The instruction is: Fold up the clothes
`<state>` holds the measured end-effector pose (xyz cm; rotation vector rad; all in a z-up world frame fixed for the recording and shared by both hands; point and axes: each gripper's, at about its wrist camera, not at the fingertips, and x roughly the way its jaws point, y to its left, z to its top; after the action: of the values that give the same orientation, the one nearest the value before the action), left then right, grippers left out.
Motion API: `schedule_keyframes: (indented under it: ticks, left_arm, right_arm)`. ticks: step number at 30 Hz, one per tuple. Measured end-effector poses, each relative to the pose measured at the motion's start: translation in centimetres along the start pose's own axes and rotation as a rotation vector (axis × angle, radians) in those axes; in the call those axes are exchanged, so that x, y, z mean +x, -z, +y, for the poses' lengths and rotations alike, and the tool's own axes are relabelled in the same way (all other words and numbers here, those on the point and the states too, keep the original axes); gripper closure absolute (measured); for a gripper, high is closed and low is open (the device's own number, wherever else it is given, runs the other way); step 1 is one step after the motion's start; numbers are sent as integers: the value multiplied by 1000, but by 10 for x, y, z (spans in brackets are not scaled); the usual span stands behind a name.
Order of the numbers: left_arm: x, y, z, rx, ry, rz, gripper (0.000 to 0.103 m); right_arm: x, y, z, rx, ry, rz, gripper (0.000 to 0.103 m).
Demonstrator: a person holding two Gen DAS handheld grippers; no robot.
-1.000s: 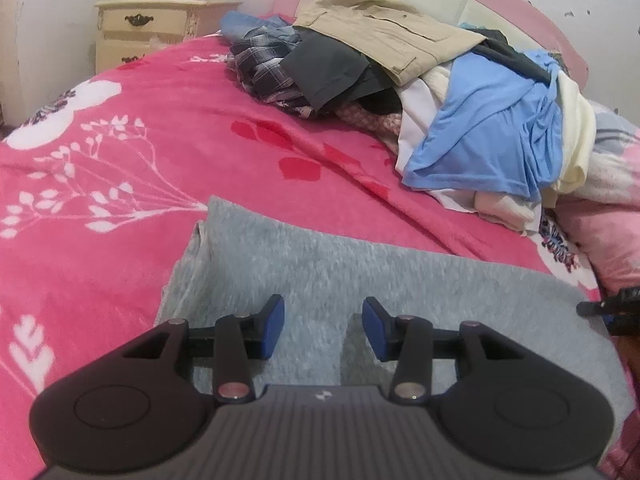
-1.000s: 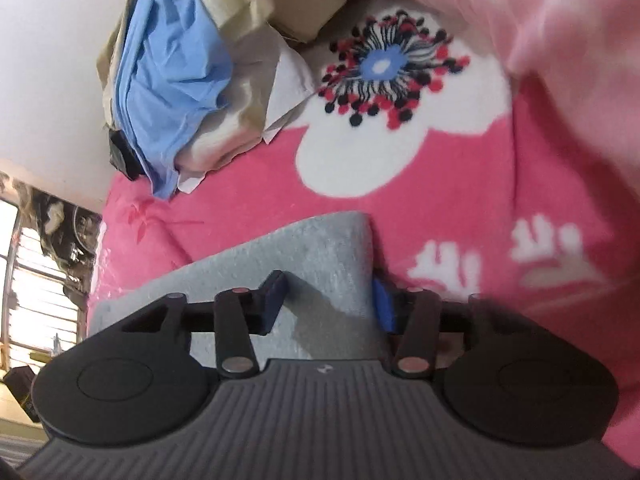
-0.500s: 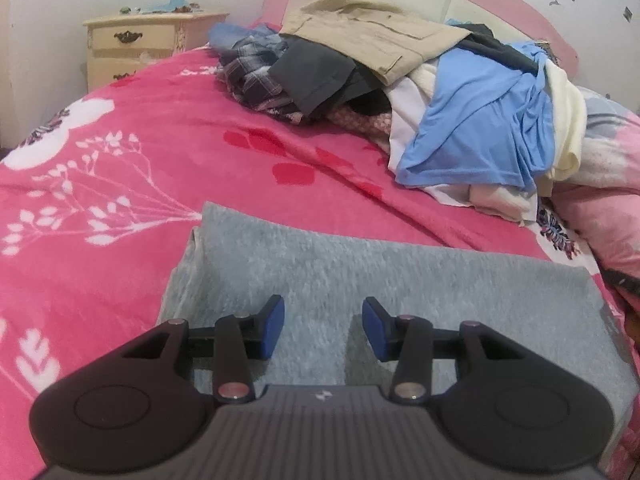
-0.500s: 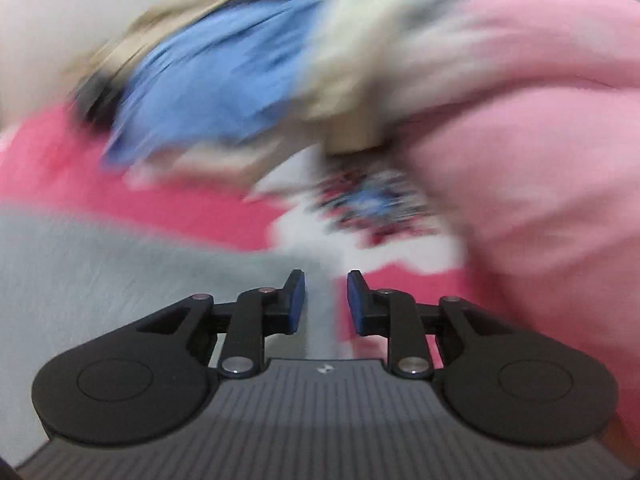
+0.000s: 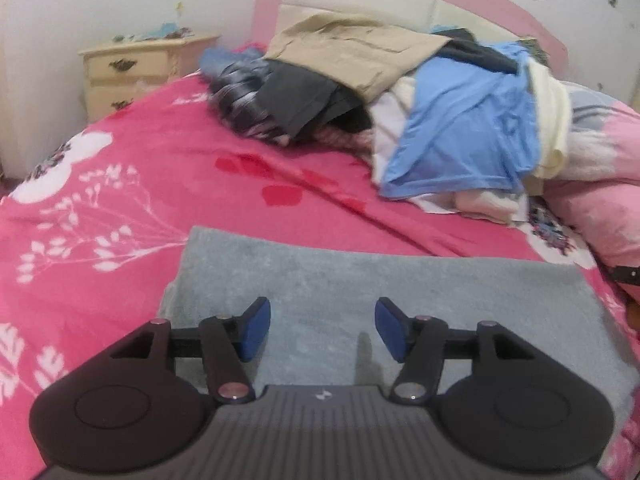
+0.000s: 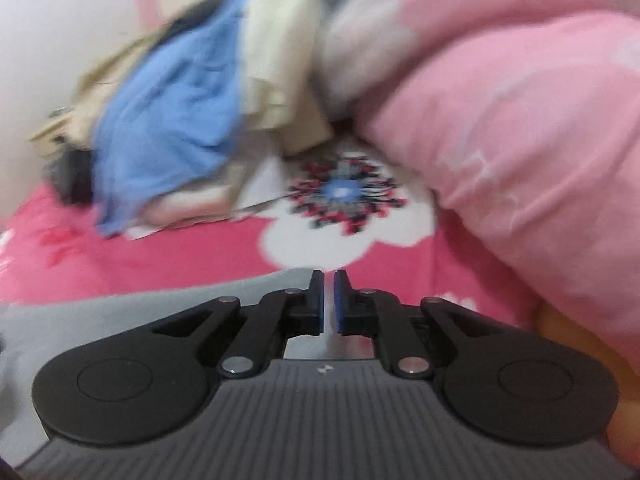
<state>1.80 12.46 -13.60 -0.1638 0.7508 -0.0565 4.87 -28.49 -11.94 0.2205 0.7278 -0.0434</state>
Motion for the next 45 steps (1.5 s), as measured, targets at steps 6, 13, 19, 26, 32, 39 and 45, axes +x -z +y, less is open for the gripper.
schedule_keyframes:
  ticks: [6,13,19,26,32,39,45]
  left_arm:
    - [-36,9,-22,-49,52,-44,15]
    - [-60,16,-33,-96,52,-21,2]
    - [-63,25,-36,-109,64,28,0]
    - [-53,38,-51,1,64,57,0]
    - [-41,58,-59,106,35,98,2]
    - [-42,71,-47,182,-60,93,11]
    - [-73,63,-57,328,118,59,11]
  right_arm:
    - [-46,21,43,-100,-153,0,33]
    - [-52,9,75,-124,-200,-15,1]
    - [-54,7,62,2,-298,-3,1]
    - [-48,21,48,40,-263,53,1]
    - [-54,36,47,-67,-194,82,28]
    - [-42,56,37,-165,-7,215,64]
    - [-90,51,24,-121,-100,173,65]
